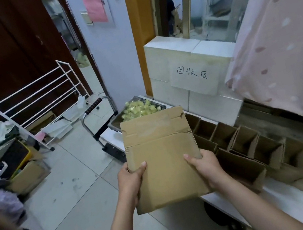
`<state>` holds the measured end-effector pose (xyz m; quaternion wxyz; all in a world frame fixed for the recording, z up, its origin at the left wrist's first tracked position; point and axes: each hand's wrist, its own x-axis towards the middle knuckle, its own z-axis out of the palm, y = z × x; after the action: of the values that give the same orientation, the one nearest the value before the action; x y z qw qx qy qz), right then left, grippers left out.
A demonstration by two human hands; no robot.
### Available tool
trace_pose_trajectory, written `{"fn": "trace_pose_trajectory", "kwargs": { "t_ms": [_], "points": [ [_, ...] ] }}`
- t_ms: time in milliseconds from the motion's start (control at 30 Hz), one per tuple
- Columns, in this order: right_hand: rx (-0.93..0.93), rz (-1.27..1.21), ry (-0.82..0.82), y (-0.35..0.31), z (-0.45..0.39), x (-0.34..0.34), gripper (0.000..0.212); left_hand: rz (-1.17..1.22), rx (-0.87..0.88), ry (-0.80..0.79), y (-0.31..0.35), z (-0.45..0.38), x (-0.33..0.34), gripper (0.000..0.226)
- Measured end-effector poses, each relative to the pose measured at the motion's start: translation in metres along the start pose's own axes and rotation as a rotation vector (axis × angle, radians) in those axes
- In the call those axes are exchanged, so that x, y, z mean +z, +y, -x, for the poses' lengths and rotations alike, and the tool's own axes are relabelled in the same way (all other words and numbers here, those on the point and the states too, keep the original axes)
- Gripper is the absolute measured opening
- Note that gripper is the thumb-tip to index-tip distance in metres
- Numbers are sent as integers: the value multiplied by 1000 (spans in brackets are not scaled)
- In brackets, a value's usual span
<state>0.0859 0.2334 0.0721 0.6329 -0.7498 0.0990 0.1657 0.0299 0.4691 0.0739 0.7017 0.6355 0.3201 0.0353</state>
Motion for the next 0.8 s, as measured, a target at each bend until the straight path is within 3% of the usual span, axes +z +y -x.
{"fn": "trace_pose_trajectory", "kwargs": {
  "t_ms": [333, 567, 800],
  "points": [
    [24, 21, 93, -27, -101, 70, 28, -151, 11, 117, 22, -101, -14, 31],
    [206, -66, 127, -47, -214, 128, 26, -575, 117, 194, 98, -217, -3, 34],
    [410, -208, 313, -48, -294, 139, 43, -1000, 250, 33, 174, -313, 82, 38]
  ]
}}
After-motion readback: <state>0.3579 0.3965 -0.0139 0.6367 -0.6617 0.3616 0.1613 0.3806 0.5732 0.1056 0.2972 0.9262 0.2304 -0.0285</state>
